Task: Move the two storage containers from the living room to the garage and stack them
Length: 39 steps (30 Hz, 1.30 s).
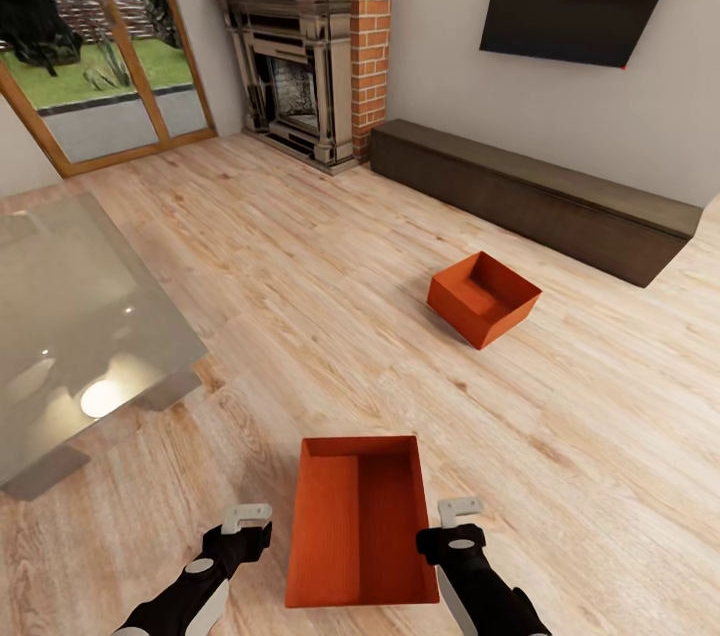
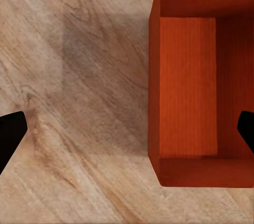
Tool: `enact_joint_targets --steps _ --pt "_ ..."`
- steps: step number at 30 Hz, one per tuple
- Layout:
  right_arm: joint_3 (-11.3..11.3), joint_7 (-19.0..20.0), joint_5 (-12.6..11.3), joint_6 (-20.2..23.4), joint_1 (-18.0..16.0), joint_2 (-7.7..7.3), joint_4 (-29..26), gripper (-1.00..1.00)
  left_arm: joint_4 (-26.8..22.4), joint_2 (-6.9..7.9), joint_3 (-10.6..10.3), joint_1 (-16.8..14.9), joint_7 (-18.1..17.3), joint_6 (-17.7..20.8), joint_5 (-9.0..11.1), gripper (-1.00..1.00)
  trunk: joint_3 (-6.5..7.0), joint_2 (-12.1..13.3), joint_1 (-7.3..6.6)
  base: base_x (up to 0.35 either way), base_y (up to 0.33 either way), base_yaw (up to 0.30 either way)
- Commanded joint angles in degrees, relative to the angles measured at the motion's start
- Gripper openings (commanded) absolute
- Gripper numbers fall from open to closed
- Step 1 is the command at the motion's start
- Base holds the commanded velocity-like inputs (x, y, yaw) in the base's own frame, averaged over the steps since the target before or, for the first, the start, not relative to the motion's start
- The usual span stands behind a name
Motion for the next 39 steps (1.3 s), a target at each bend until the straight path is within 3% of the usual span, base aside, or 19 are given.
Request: enact_joint_targets --steps 1,10,14,23,28,39 --pt "0.3 -0.2 0.5 0.6 0.0 -0.01 -0.2 1.0 -0.1 0.06 -0.5 0.0 0.3 -0.2 0.5 1.0 -0.23 -0.4 0.23 0.0 0.0 0.0" --pt "1.1 -0.6 0.7 0.7 -1.7 0.46 -1.8 1.0 -0.7 0.13 -0.5 -0.3 0.4 -0.1 0.4 1.0 -1.84 -4.0 2.2 0.0 0.0 0.0" --pt "1.3 -0.7 0.7 0.8 -3.4 0.56 -2.1 1.0 -0.8 0.2 -0.6 -2.5 0.6 0.1 0.3 1.0 -2.56 -5.7 3.08 0.0 0.0 0.0" --pt "1.3 -0.6 0.7 0.8 -5.2 0.32 -2.2 1.0 -0.9 0.15 -0.6 -5.8 0.8 0.1 0.3 1.0 -2.56 -5.7 3.08 0.0 0.0 0.0" --pt "1.2 -0.6 0.8 0.8 -6.1 0.13 -2.2 1.0 -2.5 0.21 -0.6 -6.0 0.6 0.1 0.3 1.0 -3.28 -7.3 3.96 0.0 0.0 0.0" --pt "1.0 -0.6 0.8 0.7 -6.3 -0.07 -2.4 1.0 -3.7 0.27 -0.6 -6.0 0.7 0.0 0.3 1.0 -3.28 -7.3 3.96 0.0 0.0 0.0"
